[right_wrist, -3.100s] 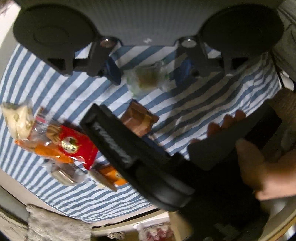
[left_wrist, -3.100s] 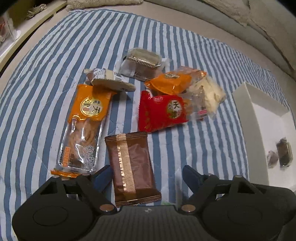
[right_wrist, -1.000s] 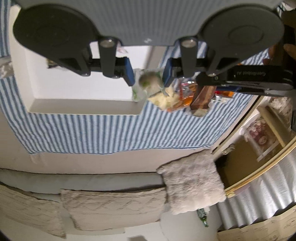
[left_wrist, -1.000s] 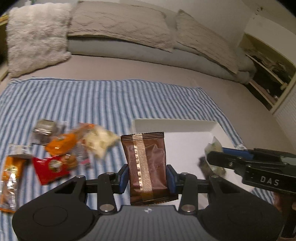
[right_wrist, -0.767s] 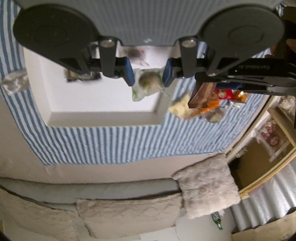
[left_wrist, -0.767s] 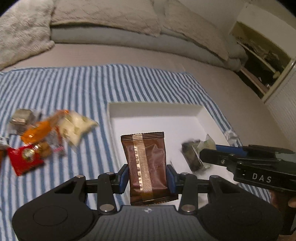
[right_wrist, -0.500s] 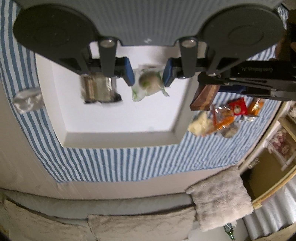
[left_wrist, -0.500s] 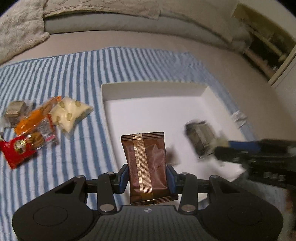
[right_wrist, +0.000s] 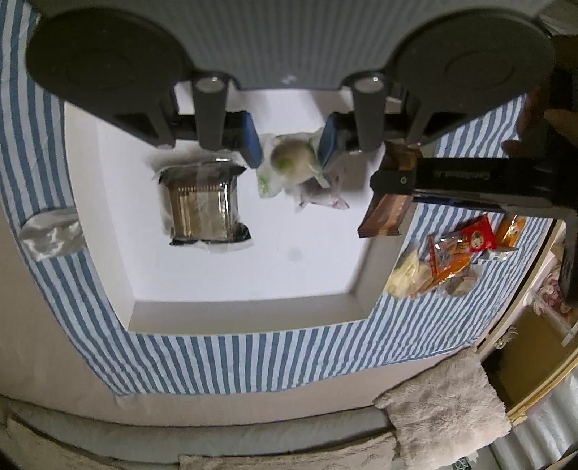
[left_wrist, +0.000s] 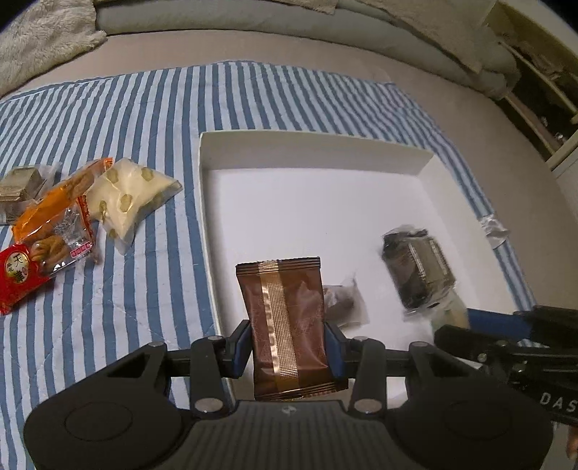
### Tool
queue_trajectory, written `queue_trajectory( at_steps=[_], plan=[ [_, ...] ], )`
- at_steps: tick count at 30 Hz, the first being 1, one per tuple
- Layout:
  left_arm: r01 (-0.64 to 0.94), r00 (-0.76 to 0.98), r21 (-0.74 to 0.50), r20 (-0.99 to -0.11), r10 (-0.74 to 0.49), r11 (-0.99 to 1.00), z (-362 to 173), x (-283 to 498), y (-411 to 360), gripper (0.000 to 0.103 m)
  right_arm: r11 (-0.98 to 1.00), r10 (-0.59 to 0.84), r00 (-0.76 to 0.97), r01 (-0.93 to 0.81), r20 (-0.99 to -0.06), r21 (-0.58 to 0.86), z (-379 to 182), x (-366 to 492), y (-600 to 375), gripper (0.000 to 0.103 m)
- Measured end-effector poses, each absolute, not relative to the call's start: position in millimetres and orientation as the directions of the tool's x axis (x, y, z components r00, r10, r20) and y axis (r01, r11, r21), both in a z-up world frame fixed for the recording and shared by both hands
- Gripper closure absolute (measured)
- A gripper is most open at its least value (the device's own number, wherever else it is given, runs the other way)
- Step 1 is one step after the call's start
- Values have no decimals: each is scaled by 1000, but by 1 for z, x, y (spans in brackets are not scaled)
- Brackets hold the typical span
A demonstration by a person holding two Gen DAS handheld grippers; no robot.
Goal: Organize snacks
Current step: 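Carry both snacks into the white box and open both tools, then withdraw both tools from the box toward the remaining snacks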
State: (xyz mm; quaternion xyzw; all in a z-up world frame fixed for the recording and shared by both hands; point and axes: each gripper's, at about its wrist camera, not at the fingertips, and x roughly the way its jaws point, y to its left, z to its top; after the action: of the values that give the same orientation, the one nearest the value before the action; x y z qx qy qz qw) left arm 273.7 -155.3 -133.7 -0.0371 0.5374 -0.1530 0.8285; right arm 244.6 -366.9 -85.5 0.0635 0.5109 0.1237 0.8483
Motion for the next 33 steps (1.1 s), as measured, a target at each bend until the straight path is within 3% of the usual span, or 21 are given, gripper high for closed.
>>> queue_trajectory(
  at_steps=[7,12,25,29,31,33],
  plan=[
    [203,357,-242,-884,-302,949,-140,278,-147,58,971,237,419,-122,-876,204,-92,250,-366,60],
    [221,351,-252,-881,-317,942,-135,273,-151,50,970,241,418,-124,-876,208,-92,252,-363,61],
    [274,343,-225,-886,-313,935,-121,254,-153,49,975,219,388,-128,-895,183,-95,248,-366,58],
    [282,347,-219,-885,-312,934,-117,248,-150,47,976,214,388,-121,-897,180,-94,243,-369,36],
    [286,353,-209,-884,-305,935,-114,245,-149,39,979,201,392,-119,-898,168,-93,239,-370,30],
    [290,366,-192,-883,-294,938,-110,241,-148,25,982,186,396,-109,-899,155,-92,236,-371,22]
  ],
)
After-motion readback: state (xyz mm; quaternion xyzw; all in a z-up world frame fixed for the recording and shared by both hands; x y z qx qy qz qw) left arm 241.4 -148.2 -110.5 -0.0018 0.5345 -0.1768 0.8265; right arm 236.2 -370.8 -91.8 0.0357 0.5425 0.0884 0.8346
